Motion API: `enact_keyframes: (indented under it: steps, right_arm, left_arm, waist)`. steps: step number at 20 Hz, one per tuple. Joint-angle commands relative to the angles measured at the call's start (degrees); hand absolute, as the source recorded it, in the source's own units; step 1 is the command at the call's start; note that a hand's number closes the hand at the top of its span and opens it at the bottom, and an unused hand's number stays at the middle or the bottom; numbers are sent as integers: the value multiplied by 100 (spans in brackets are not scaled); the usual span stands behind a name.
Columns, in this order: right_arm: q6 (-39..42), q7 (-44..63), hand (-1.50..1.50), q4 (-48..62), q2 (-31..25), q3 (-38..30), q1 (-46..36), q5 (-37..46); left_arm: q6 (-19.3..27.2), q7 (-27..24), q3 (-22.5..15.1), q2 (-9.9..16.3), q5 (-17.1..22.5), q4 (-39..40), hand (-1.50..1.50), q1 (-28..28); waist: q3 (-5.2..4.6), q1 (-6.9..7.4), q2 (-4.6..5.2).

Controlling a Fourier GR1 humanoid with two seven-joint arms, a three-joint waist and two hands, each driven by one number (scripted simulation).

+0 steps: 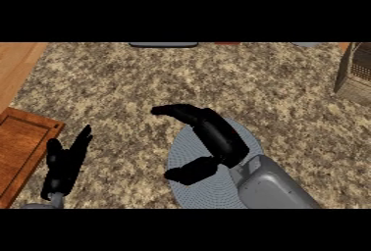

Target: Pick the cupcake from the placemat and place it in the basket

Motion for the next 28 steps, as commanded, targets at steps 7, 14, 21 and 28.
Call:
enact_keyframes:
  steps: [7,14,21,28]
  right_arm:
    - [1917,2252,-150,-1107,-2054,-675,-1716,552]
    - [4098,3406,-150,-1248,-2622,-1044,-2420,-1090]
    - [5462,4021,-150,-1050,-3279,-1425,-2792,-2234]
    - [5180,4172,-150,-1528,-2913,-1269,-2146,-1975]
  left_arm:
    - [-137,371,78,136,195,-94,0,519]
    - [54,405,-117,-60,-13,-366,0,652]
    - [-35,673,-16,-9,-20,-352,0,436]
    - [-212,382,57,-124,-81,-396,0,736]
  waist:
    - [-42,-170,-7]
    - [-38,-122,31]
    - [-33,-122,74]
    - [-28,-64,84]
